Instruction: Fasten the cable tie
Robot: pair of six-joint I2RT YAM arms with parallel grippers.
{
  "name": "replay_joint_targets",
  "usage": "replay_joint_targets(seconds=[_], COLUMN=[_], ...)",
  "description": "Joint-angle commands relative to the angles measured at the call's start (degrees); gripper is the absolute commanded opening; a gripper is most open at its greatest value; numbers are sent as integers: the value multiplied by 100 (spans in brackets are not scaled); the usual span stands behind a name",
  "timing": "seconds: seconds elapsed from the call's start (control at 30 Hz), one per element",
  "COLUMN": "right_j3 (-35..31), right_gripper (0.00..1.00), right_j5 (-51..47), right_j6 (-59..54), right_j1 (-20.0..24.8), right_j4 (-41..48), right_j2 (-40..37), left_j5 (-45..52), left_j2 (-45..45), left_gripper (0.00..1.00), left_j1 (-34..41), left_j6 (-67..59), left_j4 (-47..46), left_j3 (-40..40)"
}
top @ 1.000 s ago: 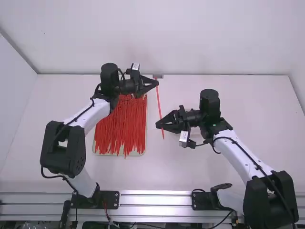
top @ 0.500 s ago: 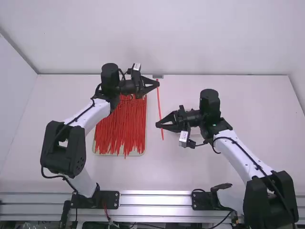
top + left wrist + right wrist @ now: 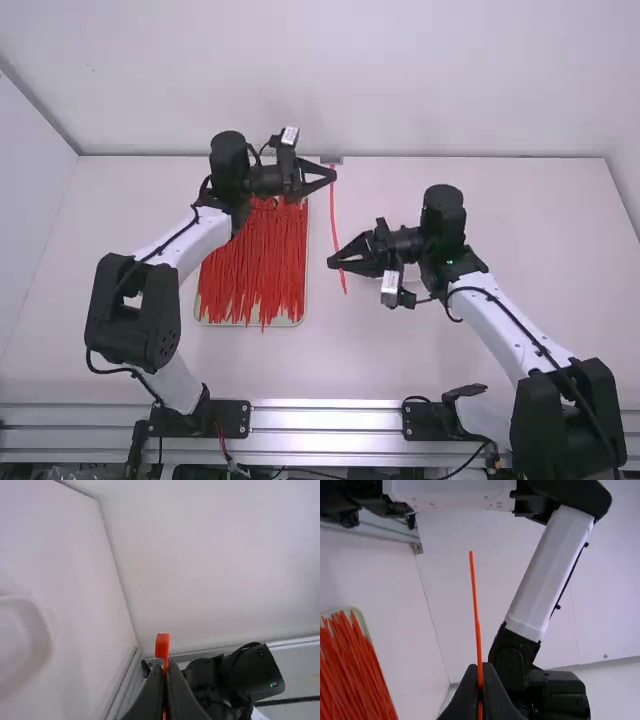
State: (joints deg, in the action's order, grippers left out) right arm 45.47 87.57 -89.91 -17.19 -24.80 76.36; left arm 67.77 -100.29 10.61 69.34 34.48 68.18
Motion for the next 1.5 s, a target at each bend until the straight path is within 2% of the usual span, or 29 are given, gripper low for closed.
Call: replay_joint_targets(seconds=[0.0, 0.17, 0.67, 1.07, 1.27, 1.47], right_j3=[-55, -55, -55, -50, -50, -52], right_gripper=[0, 0, 0, 0, 0, 0], right_j5=[111, 111, 114, 111, 92, -179], right_j6=[1207, 1965, 1969, 2968, 3910, 4367], right_j1=[-2, -9, -15, -9, -98, -125], right_j4=[-271, -636, -472, -730, -1134, -1226], right_j2=[15, 15, 15, 15, 15, 15], left_j5=[210, 166, 4, -256, -267, -85], left_j2=[44, 42, 42, 42, 42, 42], left_gripper=[2, 2, 2, 2, 2, 2], left_j1=[61, 61, -17, -129, -208, -273], left_j6=[-229, -304, -474, -1036, -1130, -1137], left_j4=[46, -17, -142, -262, 417, 800], left_j3=[-33, -33, -33, -33, -33, -33])
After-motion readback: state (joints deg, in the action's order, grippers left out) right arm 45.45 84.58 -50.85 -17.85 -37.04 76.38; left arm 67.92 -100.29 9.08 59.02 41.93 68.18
